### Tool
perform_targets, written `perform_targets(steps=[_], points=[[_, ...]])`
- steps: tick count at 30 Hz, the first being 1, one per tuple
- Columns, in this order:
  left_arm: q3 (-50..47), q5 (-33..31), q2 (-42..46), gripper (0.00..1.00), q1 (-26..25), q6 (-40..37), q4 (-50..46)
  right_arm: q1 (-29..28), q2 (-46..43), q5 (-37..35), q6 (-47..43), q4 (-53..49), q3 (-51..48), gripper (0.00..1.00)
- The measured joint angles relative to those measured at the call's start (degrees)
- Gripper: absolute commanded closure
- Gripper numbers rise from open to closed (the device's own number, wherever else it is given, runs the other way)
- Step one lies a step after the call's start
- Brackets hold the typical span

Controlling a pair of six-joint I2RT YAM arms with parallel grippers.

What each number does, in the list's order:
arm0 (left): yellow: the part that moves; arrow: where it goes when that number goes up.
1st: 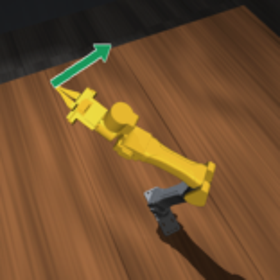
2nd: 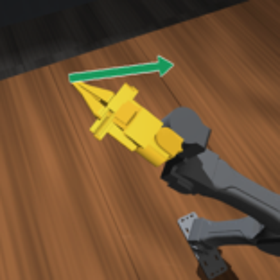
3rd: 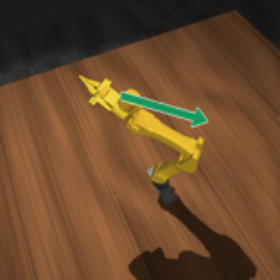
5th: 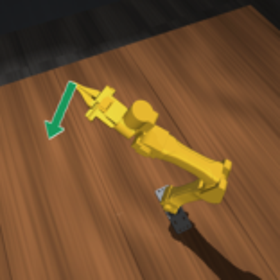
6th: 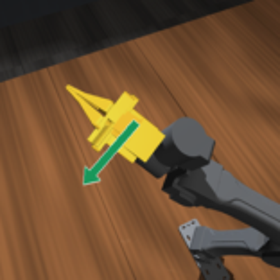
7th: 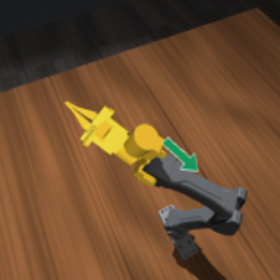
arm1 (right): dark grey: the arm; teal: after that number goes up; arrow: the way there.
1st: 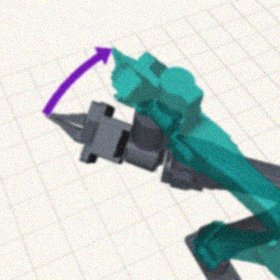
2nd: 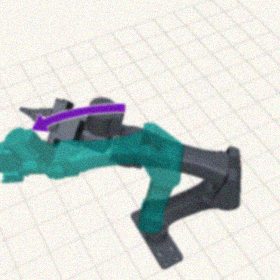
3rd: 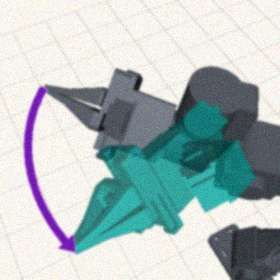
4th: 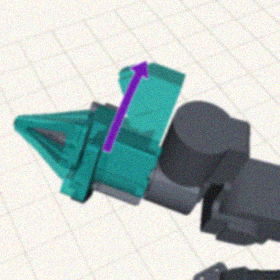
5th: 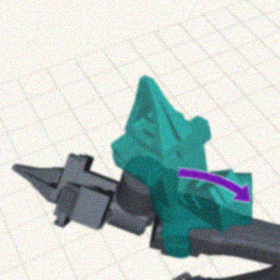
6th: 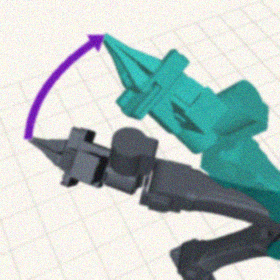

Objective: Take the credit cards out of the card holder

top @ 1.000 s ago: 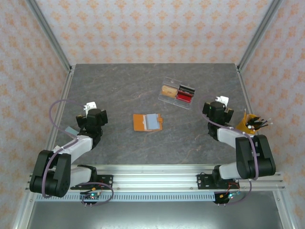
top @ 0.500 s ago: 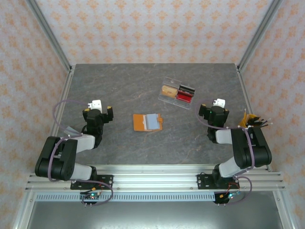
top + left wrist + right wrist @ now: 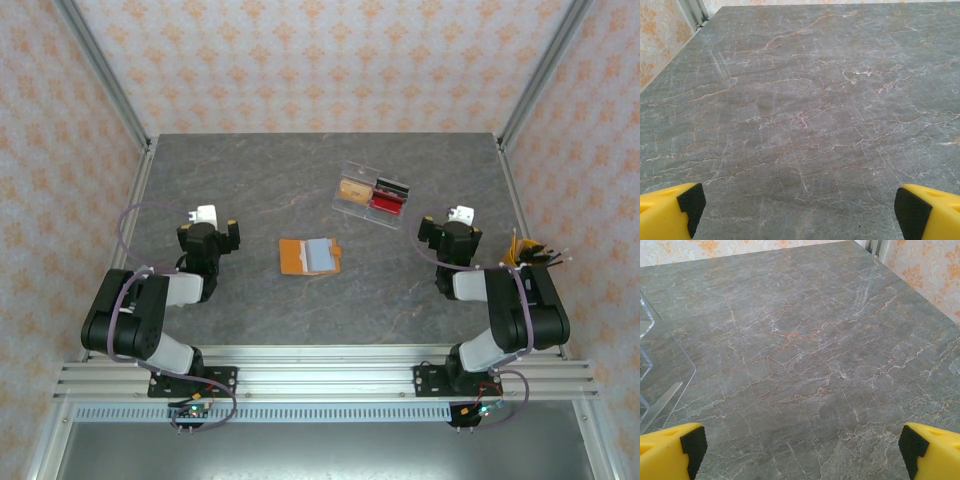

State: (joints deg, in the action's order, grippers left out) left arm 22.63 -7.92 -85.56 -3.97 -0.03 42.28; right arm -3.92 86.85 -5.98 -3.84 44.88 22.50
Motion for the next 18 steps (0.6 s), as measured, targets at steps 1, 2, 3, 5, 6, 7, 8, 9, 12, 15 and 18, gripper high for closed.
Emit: perform_targets(steps=[1, 2, 3, 5, 6, 7, 8, 9, 12, 15, 18], points=[[0.0, 0.0, 0.0, 0.00, 0.0, 0.0, 0.0, 0.0, 0.0, 0.0, 0.0, 0.0, 0.0, 0.00], [0.0, 0.0, 0.0, 0.00, 0.0, 0.0, 0.0, 0.0, 0.0, 0.0, 0.0, 0.0, 0.0, 0.00], [0.0, 0.0, 0.0, 0.00, 0.0, 0.0, 0.0, 0.0, 0.0, 0.0, 0.0, 0.0, 0.0, 0.00], [0.1, 0.0, 0.0, 0.00, 0.0, 0.0, 0.0, 0.0, 0.0, 0.0, 0.0, 0.0, 0.0, 0.00], [0.1, 0.1, 0.0, 0.00, 0.0, 0.0, 0.0, 0.0, 0.0, 0.0, 0.0, 0.0, 0.0, 0.00], [0.1, 0.1, 0.0, 0.00, 0.0, 0.0, 0.0, 0.0, 0.0, 0.0, 0.0, 0.0, 0.0, 0.00], [0.1, 0.2, 0.0, 0.00, 0.0, 0.0, 0.0, 0.0, 0.0, 0.0, 0.0, 0.0, 0.0, 0.00], [0.2, 0.2, 0.0, 0.00, 0.0, 0.0, 0.0, 0.0, 0.0, 0.0, 0.0, 0.0, 0.0, 0.00], [0.3, 0.2, 0.0, 0.00, 0.0, 0.0, 0.0, 0.0, 0.1, 0.0, 0.0, 0.0, 0.0, 0.00], [0.4, 0.3, 0.0, 0.00, 0.0, 0.0, 0.0, 0.0, 0.1, 0.0, 0.0, 0.0, 0.0, 0.00], [0.5, 0.3, 0.0, 0.00, 0.0, 0.0, 0.0, 0.0, 0.1, 0.0, 0.0, 0.0, 0.0, 0.00]])
